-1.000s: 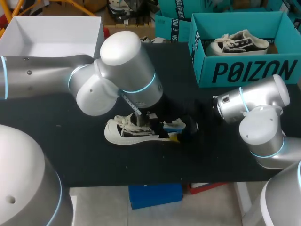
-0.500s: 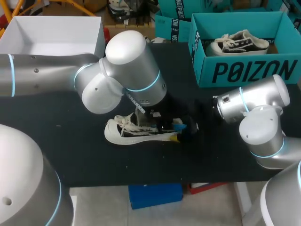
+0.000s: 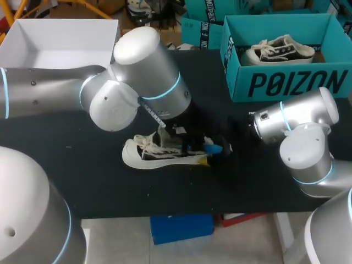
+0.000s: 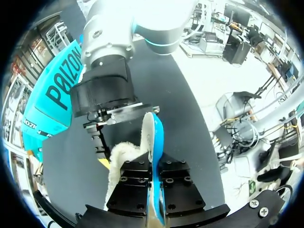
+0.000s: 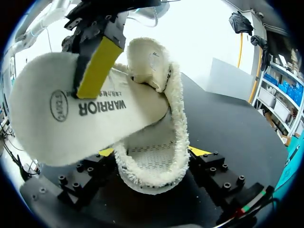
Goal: Take the shoe out of the shoebox, open the shoe tongue, remove and reinsert the insole, then place the shoe into the shoebox
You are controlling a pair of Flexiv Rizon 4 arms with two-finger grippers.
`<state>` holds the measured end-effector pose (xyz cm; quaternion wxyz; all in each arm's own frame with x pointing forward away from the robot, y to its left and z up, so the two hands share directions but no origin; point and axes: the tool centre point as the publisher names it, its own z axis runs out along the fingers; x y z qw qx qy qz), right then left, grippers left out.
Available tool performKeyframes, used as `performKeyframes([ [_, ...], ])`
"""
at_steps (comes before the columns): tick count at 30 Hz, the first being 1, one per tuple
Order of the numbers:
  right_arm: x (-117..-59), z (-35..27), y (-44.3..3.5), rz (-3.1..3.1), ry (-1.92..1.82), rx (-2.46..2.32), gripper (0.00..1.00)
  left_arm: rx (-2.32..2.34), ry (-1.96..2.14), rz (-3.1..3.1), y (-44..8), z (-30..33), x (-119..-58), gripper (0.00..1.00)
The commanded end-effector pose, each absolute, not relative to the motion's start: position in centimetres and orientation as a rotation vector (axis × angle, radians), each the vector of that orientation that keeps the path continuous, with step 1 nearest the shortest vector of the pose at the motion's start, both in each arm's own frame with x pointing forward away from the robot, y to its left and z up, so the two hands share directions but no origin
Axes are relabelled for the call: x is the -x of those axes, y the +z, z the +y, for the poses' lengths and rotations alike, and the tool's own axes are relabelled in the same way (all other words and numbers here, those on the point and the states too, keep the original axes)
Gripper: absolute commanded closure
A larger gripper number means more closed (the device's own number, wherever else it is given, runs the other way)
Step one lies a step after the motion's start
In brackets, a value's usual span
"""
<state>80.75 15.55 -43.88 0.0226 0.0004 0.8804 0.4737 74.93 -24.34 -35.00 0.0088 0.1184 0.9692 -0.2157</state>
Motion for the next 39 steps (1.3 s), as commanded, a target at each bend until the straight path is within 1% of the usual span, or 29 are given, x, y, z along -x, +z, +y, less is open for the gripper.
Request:
performKeyframes([
  [1, -81.0, 15.7, -44.4, 2.727, 1.465, -0.004, 1.0, -0.392, -0.795, 3.001, -32.1, -21.8, -74.1, 1.0],
  [13, -81.0, 15.7, -44.4, 2.727, 1.465, -0.004, 1.0, -0.339, -1.028, 3.04, -25.6, -21.6, -72.7, 1.0],
  [16, -81.0, 15.7, -44.4, 2.727, 1.465, -0.004, 1.0, -0.355, -1.117, 3.044, -23.3, -21.9, -72.0, 1.0],
  [29, -81.0, 15.7, -44.4, 2.727, 1.465, -0.004, 1.0, -0.512, -1.609, 3.051, -23.9, -22.7, -71.5, 1.0],
  [30, -81.0, 15.7, -44.4, 2.727, 1.465, -0.004, 1.0, -0.798, -1.621, 3.07, -21.2, -22.6, -69.5, 1.0],
  [32, -81.0, 15.7, -44.4, 2.727, 1.465, -0.004, 1.0, -0.854, -1.65, 3.056, -16.0, -22.7, -65.3, 1.0],
  [39, -81.0, 15.7, -44.4, 2.727, 1.465, -0.004, 1.0, -0.893, -1.683, 2.993, -11.1, -23.2, -61.6, 1.0],
])
